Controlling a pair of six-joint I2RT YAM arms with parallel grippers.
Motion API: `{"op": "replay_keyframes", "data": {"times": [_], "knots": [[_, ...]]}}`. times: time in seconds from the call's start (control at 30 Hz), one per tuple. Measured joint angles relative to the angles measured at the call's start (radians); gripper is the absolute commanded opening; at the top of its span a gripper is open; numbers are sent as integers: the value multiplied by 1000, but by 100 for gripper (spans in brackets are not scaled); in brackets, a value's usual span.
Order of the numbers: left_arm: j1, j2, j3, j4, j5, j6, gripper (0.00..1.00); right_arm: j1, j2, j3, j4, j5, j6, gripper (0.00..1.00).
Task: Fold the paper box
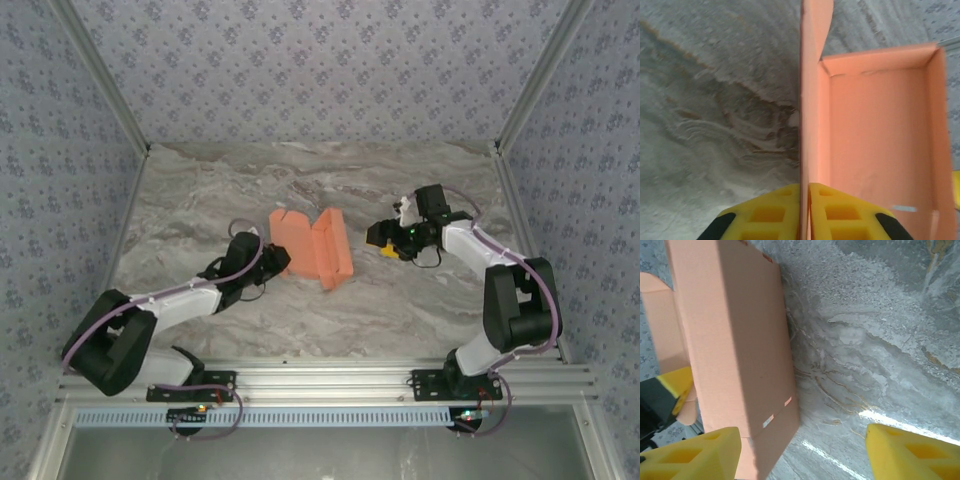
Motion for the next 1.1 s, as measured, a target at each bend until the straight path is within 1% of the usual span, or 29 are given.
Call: {"op": "replay_keyframes", "data": {"times": [0.07,0.1,0.13,0.2,0.23,0.27,0.3,0.33,0.37,0.47,0.53,0.6,0.7,0.77,0.8,0.83,0.87,0.93,1.0,1.03,1.1], "knots": [[0,18,-18,6,-3,-2,26,3,-3,0,17,-5,3,69],[0,27,-23,6,-3,-3,35,5,-6,0,24,-6,3,69],[0,35,-24,2,-4,-6,45,6,-8,0,29,-6,3,69],[-3,34,-26,-15,-14,-10,61,6,-10,10,27,-6,3,69],[-10,24,-26,-34,-33,-12,69,8,-10,21,23,-6,2,69],[-21,3,-26,-69,-56,-13,73,11,-10,34,16,-5,-2,66],[-34,-35,-26,-117,-87,-12,76,16,-10,55,5,0,-12,61],[-47,-88,-26,-168,-121,-7,77,26,-10,76,-8,13,-24,60],[-56,-134,-26,-207,-144,0,82,37,-10,95,-23,31,-43,60],[-64,-322,-26,-331,-235,43,83,105,-10,158,-71,148,-109,59],[-64,-455,-26,-406,-293,105,84,153,-17,167,-76,211,-149,59],[-64,-562,-26,-451,-336,182,83,189,-30,165,-83,245,-181,58],[-64,-640,-26,-453,-388,318,84,208,-66,156,-90,297,-229,59],[-64,-620,-26,-396,-388,442,86,209,-105,155,-94,339,-260,59],[-64,-582,-27,-348,-369,527,90,208,-128,155,-93,361,-274,59],[-64,-524,-27,-284,-341,624,91,204,-151,155,-93,385,-283,59],[-64,-472,-27,-232,-317,690,91,201,-172,155,-93,402,-289,58],[-62,-314,-27,-101,-259,831,91,186,-219,155,-89,428,-294,59],[-40,-166,-34,26,-172,933,91,164,-256,150,-67,438,-293,57],[-16,-99,-37,89,-109,980,90,152,-277,141,-48,438,-291,56],[45,3,-26,164,8,1057,89,127,-314,125,-28,436,-281,55]]}}
